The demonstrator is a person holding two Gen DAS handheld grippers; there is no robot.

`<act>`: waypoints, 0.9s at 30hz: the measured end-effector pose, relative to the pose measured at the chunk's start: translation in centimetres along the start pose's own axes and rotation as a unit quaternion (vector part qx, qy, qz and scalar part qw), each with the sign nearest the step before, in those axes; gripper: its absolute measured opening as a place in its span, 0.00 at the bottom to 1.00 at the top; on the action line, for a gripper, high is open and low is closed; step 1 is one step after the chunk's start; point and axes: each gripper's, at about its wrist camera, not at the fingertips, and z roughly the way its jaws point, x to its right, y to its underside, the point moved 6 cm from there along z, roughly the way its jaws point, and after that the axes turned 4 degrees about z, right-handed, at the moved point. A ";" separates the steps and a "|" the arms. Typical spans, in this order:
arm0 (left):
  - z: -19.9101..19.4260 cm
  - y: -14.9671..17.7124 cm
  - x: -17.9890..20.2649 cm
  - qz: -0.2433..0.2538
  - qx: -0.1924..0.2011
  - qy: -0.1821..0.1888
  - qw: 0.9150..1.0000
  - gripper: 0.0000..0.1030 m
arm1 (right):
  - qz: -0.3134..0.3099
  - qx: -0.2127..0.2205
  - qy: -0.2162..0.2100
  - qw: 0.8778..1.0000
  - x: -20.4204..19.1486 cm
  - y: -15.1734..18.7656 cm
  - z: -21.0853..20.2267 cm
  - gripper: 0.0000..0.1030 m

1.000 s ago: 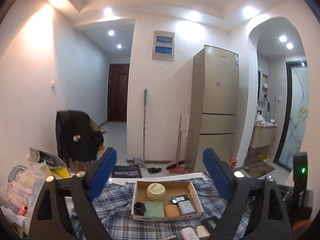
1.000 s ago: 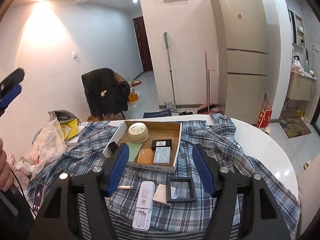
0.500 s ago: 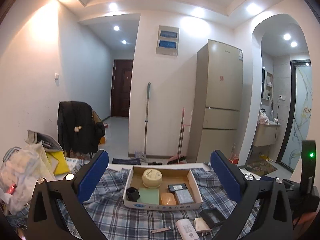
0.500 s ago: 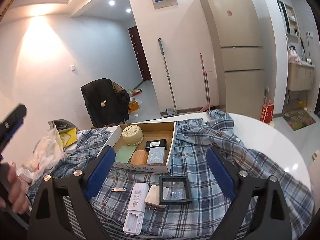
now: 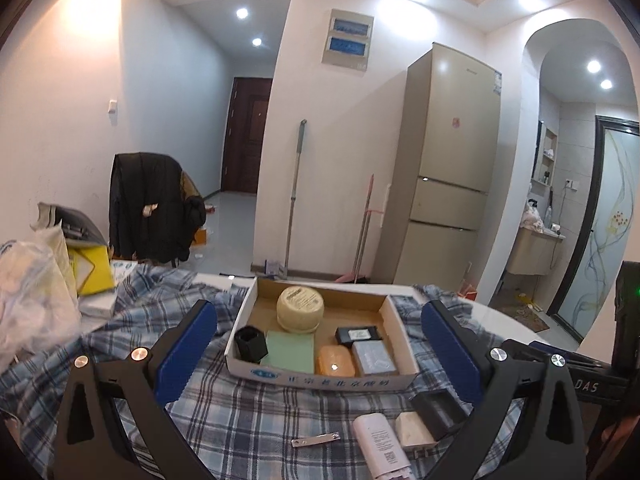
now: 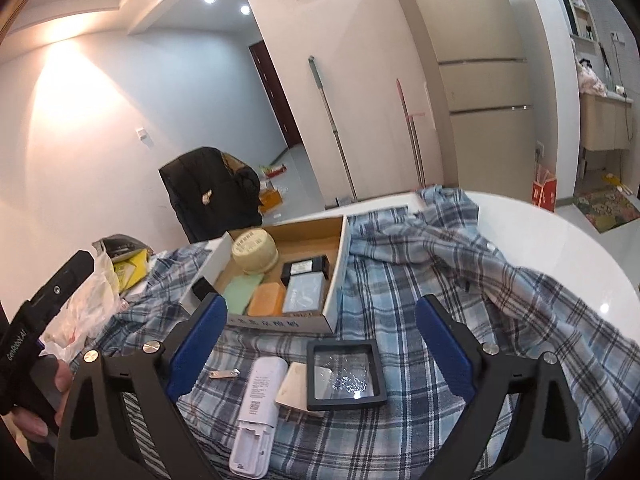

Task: Organize rigid objects
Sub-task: 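Move both grippers back toward the remaining items on the bed, then grasp the black-framed glass square with the right gripper and lift it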

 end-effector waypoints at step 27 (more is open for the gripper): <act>4.4 5.7 0.3 0.050 -0.064 -0.031 0.996 1.00 | -0.015 -0.115 0.028 0.993 2.1 5.2 7.0 0.75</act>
